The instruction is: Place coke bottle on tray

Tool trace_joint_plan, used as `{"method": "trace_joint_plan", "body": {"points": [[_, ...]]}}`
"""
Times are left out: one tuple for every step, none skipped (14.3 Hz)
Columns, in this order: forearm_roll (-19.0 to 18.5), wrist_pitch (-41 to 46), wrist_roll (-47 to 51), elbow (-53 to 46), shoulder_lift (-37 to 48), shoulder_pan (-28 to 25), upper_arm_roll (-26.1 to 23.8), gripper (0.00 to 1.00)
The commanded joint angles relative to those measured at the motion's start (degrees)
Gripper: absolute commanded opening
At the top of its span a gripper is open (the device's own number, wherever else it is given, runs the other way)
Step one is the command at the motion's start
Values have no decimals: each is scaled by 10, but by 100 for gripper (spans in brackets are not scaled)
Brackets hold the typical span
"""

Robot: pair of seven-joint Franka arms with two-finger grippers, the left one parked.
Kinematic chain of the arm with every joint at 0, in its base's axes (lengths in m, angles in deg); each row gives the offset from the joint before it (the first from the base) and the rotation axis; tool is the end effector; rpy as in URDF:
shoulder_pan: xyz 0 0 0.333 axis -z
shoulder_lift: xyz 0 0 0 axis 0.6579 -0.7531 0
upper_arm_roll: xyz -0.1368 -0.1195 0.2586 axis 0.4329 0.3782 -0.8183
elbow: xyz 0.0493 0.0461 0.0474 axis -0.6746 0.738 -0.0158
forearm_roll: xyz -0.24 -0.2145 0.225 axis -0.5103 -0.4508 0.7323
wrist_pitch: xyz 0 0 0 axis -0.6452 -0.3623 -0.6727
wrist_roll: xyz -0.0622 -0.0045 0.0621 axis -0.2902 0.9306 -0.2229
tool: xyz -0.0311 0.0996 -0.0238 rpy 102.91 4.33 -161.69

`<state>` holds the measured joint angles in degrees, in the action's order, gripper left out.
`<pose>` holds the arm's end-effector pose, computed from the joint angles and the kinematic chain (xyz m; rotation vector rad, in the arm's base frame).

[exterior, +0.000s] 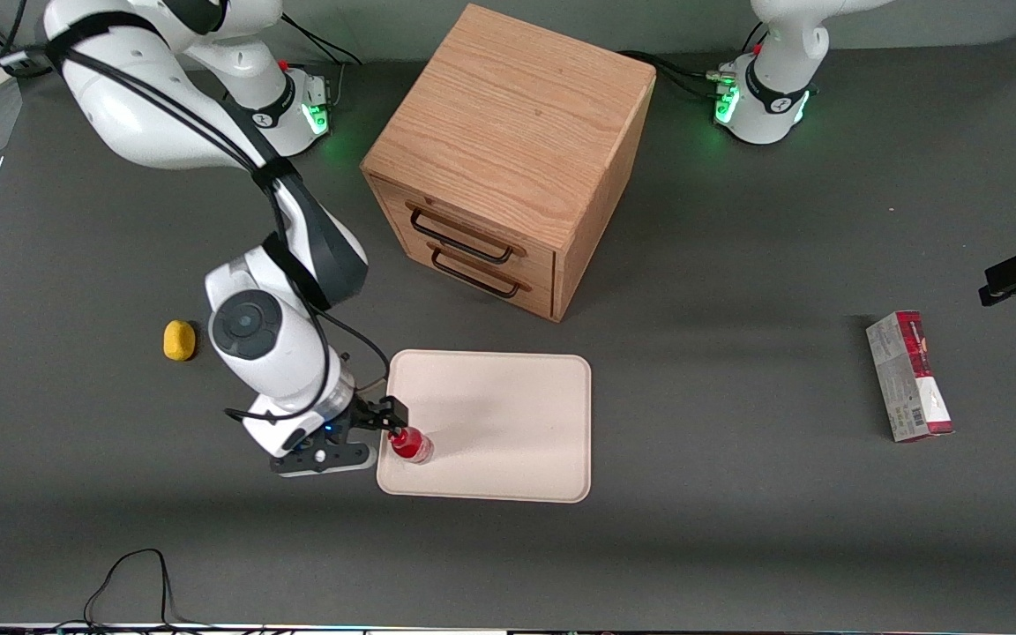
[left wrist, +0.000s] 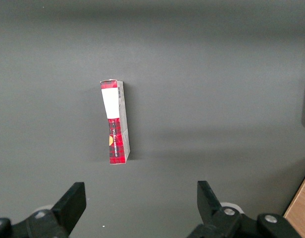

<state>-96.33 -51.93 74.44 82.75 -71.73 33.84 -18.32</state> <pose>0.6883 0.2675 0.3925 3.1207 0.1550 0.2105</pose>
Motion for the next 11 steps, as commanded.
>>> {"method": "trace_joint_plan", "body": {"points": [[58,97,-85,19,95,0,53,100],[98,135,-127,20,124,-4,94,100],[126,171,-170,24,153,-16,134,100],[140,200,-201,36,184,-22,171,100],[148,218,-212,56,218,-24,197,100],[151,227,-213,82,254,-25,215,100],[152,227,-218,117,294,-30,235,100],[152,227,-233,162,339,-44,261,100],[153,227,-254,201,380,-49,284,100],[153,227,-263,230,411,-50,297,100],[161,227,-264,244,431,-50,310,100]]}}
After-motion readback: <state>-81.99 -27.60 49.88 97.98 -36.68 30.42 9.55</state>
